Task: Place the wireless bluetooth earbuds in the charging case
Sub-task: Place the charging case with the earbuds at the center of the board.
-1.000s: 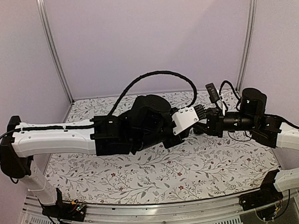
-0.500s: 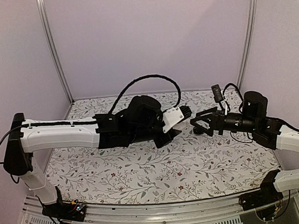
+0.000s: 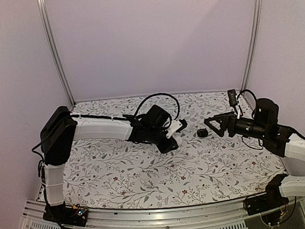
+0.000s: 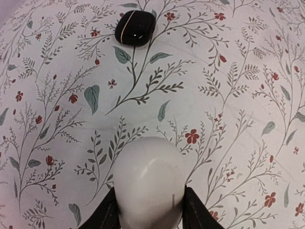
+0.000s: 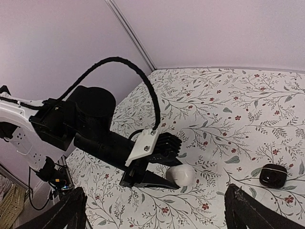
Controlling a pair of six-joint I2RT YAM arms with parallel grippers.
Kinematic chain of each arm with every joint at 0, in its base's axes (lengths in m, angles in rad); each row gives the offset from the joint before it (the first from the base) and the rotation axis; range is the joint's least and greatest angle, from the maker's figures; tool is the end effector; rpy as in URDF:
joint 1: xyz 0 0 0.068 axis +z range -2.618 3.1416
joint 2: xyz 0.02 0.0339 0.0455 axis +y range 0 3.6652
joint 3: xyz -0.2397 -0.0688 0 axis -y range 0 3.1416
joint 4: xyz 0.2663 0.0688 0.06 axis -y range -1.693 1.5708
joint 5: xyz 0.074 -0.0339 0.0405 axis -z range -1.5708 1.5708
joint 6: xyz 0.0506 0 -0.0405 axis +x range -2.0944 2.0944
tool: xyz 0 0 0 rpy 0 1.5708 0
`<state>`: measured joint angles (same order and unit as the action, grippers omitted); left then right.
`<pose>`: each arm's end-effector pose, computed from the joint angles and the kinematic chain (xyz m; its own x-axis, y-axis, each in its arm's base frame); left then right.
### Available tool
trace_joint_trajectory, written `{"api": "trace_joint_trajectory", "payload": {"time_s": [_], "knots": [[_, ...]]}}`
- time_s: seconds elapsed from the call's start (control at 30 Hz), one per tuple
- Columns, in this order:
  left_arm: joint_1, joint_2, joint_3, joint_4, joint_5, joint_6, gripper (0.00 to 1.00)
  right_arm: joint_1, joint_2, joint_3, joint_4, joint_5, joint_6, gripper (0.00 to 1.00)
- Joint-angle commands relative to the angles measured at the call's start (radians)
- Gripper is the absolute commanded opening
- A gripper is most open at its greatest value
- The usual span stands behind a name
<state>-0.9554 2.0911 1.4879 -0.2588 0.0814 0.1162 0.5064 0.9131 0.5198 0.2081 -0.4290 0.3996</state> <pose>0.2700 -0.3890 0.1254 -0.3374 0.6774 -0.6537 0.8895 0.4567 0.0142 0.2175 0.1447 0.2345 -0.4590 0.1500 -0.8757 -0.6730 0.5847 0.4530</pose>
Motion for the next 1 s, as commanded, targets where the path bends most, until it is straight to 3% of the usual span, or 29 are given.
{"api": "trace_joint_trajectory", "payload": {"time_s": [0.0, 0.43, 0.53, 0.67, 0.9, 0.97], "knots": [[0.044, 0.068, 0.113, -0.082, 0.063, -0.031, 0.26, -0.006, -0.01, -0.016, -0.004, 0.006, -0.017, 0.99], [0.1, 0.261, 0.291, -0.184, 0.115, -0.024, 0.28, -0.006, -0.01, -0.013, -0.009, -0.017, -0.033, 0.99], [0.104, 0.275, 0.293, -0.189, 0.119, -0.02, 0.32, -0.006, -0.008, -0.014, -0.011, -0.027, -0.033, 0.99], [0.103, 0.258, 0.279, -0.185, 0.137, -0.017, 0.49, -0.006, -0.008, -0.015, -0.015, -0.032, -0.037, 0.99], [0.107, 0.107, 0.217, -0.153, 0.095, -0.029, 0.96, -0.006, 0.012, -0.009, -0.005, -0.027, -0.066, 0.99], [0.115, 0.038, 0.182, -0.137, 0.081, -0.033, 1.0, -0.008, 0.019, 0.002, -0.007, -0.025, -0.075, 0.99]]}}
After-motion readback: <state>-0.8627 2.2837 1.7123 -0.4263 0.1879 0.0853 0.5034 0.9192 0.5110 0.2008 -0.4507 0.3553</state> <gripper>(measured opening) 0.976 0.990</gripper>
